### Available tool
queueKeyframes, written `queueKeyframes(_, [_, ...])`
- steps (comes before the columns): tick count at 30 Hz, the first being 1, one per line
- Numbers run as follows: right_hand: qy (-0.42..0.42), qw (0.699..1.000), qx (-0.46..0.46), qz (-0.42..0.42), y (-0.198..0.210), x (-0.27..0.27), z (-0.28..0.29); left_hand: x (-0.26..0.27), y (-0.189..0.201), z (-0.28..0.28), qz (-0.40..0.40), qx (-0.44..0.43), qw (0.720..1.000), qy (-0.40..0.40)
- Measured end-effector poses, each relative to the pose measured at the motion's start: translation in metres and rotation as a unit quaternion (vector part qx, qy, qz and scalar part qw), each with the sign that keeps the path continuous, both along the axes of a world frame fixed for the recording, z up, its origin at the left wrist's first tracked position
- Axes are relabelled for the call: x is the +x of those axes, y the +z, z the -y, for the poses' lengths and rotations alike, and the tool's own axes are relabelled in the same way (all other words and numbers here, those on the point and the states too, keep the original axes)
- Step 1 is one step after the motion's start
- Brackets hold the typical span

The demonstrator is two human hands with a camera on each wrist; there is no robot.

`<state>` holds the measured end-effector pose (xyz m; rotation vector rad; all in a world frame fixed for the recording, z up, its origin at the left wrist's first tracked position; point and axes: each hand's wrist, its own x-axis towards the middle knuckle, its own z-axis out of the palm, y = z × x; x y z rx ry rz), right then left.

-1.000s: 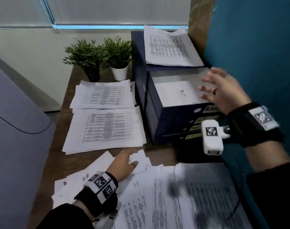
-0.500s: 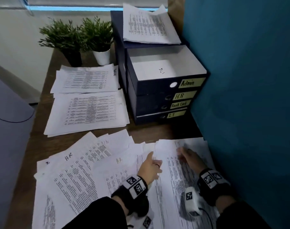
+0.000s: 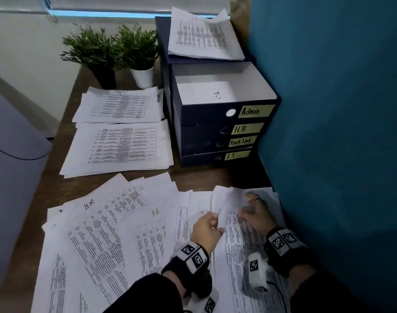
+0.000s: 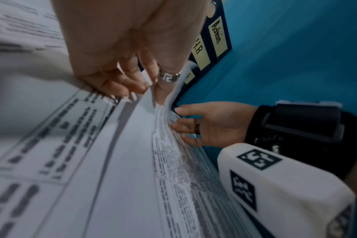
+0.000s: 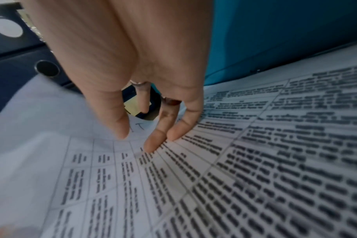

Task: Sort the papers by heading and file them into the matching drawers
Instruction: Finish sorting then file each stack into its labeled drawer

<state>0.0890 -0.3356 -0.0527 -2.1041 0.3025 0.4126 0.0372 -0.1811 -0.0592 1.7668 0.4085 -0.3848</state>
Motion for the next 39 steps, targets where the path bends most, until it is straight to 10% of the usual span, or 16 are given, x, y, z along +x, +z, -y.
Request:
queueKeyframes(6, [0.048, 0.988, -0.012, 0.150, 0.011, 0.000, 0.004, -0.013, -0.006, 0.004, 0.071, -0.017, 0.996, -0.046])
queueKeyframes(13, [0.099, 0.991, -0.079, 0.043, 0.007, 0.011, 0.017, 0.002, 0.003, 0.006, 0.006, -0.050, 0.998, 0.041])
queueKeyframes(20, [0.153, 0.970, -0.069, 0.178, 0.011, 0.011, 0.015, -0.001, 0.000, 0.001, 0.018, -0.066, 0.983, -0.169])
queueKeyframes(26, [0.163, 0.973, -0.103, 0.130, 0.006, 0.020, 0.014, 0.002, -0.007, -0.026, 0.039, 0.081, 0.993, 0.075])
queueKeyframes(29, [0.170, 0.969, -0.119, 0.133, -0.001, 0.021, 0.007, 0.007, -0.003, -0.033, -0.007, 0.010, 0.992, 0.125])
queueKeyframes(39, [0.099, 0.982, -0.097, 0.128, -0.002, 0.030, -0.014, -0.001, 0.001, -0.037, -0.025, -0.010, 0.986, -0.166])
